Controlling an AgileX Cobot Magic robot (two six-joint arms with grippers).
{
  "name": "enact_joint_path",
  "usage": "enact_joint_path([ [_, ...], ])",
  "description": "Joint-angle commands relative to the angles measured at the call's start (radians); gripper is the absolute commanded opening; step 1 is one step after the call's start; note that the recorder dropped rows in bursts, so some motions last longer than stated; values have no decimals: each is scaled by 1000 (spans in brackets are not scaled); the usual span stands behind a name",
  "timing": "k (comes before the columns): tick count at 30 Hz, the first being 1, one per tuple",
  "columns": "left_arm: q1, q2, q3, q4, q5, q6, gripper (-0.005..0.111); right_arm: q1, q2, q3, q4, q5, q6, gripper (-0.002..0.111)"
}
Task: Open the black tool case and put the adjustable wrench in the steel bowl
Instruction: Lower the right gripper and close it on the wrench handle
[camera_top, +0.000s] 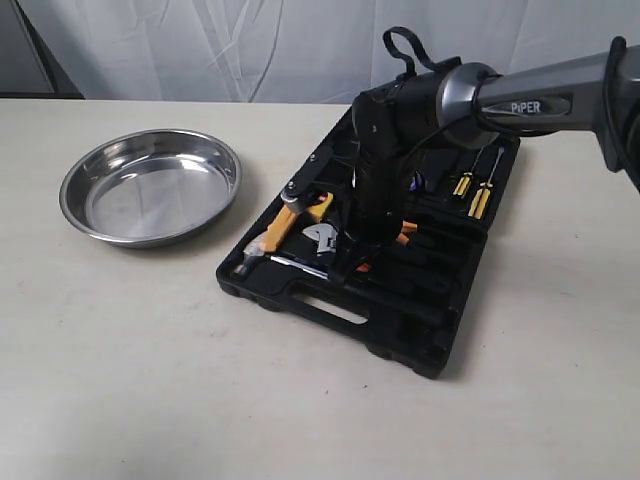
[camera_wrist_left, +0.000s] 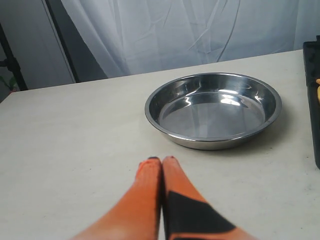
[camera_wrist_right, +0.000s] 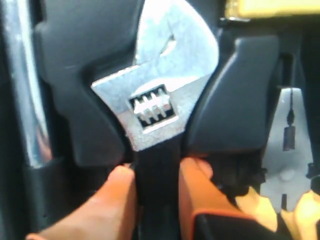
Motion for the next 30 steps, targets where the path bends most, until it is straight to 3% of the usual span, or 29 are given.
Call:
enact_joint_path([
  [1,-2,-4,-2,-2,-10,-4,0,-8,48,27,10,29,19,0],
  [30,-2,-4,-2,-2,-10,-4,0,-8,-138,27,30,39,52,0],
])
